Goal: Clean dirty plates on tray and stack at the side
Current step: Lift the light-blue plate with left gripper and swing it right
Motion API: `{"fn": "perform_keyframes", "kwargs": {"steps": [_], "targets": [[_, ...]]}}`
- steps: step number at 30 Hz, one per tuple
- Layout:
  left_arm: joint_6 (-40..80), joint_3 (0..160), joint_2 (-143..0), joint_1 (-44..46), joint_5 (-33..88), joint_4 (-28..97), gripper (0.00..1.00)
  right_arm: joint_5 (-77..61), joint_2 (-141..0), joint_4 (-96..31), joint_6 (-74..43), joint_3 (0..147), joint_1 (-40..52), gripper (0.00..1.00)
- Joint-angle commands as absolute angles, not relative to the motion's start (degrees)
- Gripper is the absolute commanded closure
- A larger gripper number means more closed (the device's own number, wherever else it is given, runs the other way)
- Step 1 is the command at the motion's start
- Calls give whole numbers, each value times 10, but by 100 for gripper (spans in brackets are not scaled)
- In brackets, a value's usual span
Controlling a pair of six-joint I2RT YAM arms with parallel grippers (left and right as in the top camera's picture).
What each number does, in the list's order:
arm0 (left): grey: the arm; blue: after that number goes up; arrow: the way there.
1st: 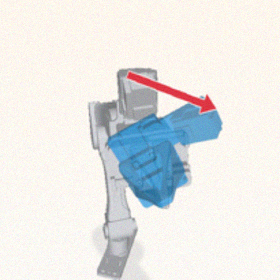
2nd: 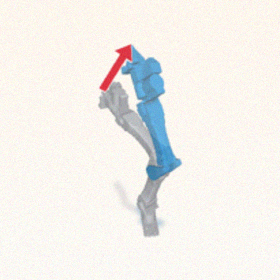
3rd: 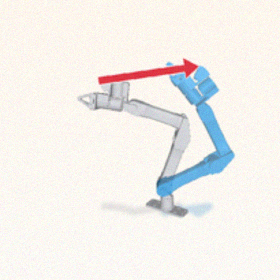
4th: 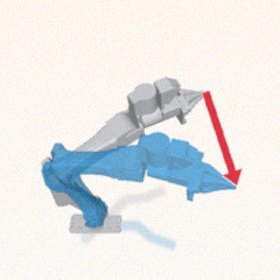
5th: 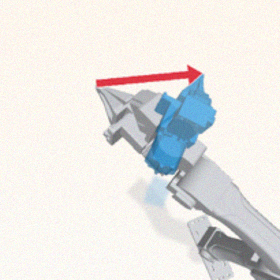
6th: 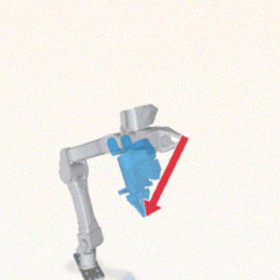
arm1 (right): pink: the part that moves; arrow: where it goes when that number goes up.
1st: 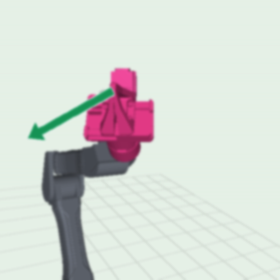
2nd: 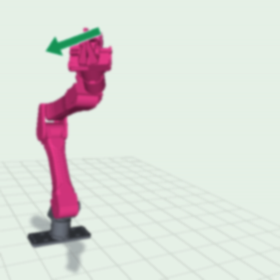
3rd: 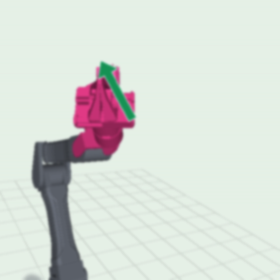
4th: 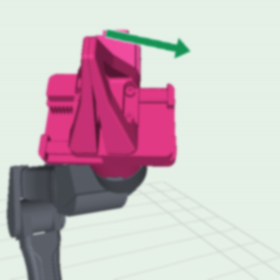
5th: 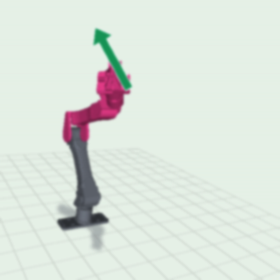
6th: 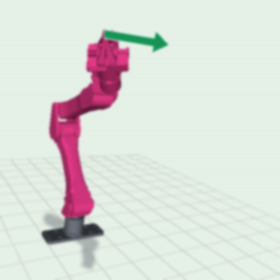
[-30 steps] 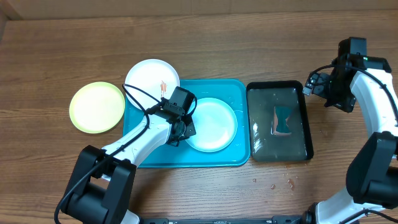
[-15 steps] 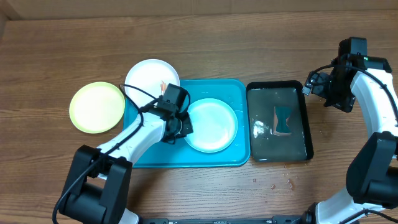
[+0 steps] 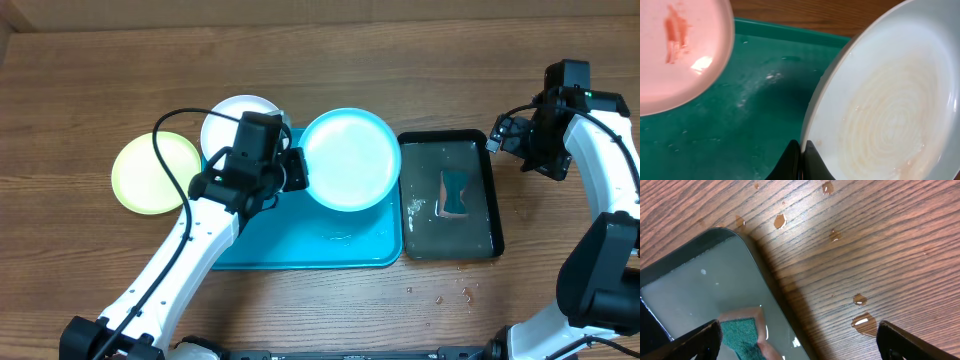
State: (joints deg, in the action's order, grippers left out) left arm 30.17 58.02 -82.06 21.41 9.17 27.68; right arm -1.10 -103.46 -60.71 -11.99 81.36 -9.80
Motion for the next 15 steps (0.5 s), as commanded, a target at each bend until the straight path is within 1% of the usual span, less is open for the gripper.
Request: {"fn": "perform_keyframes", "kwargs": {"steps": [1, 8, 15], "targets": [[300, 594, -820, 239, 120, 263, 96, -12, -1030, -605, -124, 813, -100, 0], [340, 594, -824, 295, 95, 225, 96, -12, -1030, -605, -124, 813, -100, 0], [355, 594, -826, 359, 14, 213, 96, -12, -1030, -605, -124, 813, -100, 0]]}}
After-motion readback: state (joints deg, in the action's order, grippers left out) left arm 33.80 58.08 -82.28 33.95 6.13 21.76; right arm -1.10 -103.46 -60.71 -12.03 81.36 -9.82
